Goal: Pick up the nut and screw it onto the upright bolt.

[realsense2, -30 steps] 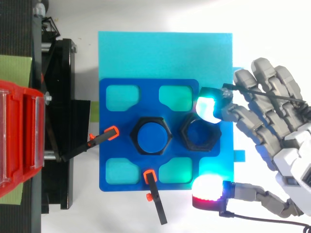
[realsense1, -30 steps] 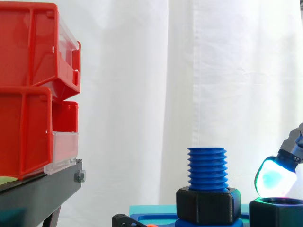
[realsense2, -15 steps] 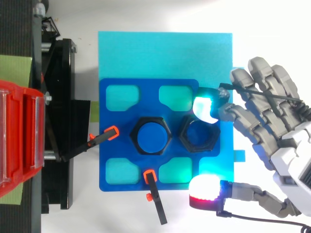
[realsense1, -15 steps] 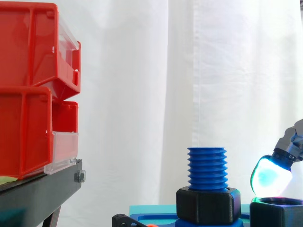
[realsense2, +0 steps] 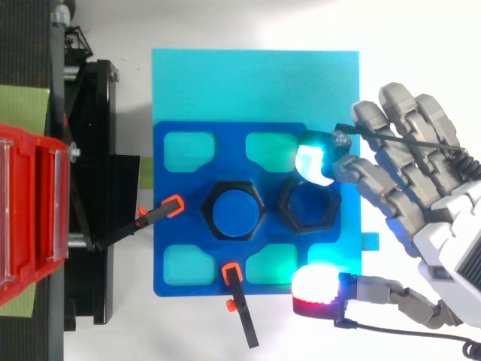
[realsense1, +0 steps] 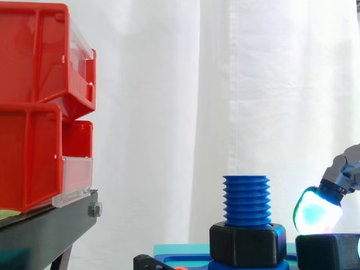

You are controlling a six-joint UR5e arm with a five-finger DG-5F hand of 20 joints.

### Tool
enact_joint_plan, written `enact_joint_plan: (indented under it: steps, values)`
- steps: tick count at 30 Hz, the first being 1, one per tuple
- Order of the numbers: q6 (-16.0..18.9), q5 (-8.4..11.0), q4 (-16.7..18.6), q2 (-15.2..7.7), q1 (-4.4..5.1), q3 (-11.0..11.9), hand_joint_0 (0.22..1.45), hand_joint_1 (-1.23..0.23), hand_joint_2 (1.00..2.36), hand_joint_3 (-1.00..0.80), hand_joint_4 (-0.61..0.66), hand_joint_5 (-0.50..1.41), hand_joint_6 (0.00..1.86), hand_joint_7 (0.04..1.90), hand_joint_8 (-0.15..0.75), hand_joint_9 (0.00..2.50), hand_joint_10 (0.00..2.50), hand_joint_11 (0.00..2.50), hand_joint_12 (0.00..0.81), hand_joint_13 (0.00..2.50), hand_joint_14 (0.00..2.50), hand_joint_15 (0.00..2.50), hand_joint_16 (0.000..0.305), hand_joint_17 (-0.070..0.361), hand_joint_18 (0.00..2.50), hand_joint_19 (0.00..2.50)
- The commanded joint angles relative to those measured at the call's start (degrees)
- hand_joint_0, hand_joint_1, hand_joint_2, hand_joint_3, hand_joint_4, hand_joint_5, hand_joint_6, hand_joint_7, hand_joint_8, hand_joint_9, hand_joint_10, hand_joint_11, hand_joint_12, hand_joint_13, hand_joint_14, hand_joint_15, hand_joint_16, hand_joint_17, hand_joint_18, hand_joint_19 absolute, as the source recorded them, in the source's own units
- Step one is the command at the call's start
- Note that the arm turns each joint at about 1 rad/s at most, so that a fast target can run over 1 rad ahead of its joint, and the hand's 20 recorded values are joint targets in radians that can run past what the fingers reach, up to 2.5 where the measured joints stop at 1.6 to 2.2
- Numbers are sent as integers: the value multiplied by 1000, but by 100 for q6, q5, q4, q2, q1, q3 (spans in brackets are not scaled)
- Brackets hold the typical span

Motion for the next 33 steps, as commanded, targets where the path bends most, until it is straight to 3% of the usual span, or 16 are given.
enact_joint_plan:
  steps: [1,6,28,33]
  values:
    - [11,-32,-67,3,-20,0,389,-617,1000,-500,193,-283,502,779,275,87,0,0,413,0,0,0,69,156,0,0]
    - [55,-76,-85,3,-55,0,391,-612,1000,-500,181,-285,502,776,273,81,0,0,412,0,0,0,69,155,0,0]
    - [38,-138,-111,3,-55,0,395,-597,1000,-500,175,-285,502,771,270,76,0,0,409,0,0,0,68,153,0,0]
    - [38,-190,-155,3,-11,0,395,-602,1000,-500,172,-285,502,770,267,69,0,0,408,0,0,0,68,153,0,0]
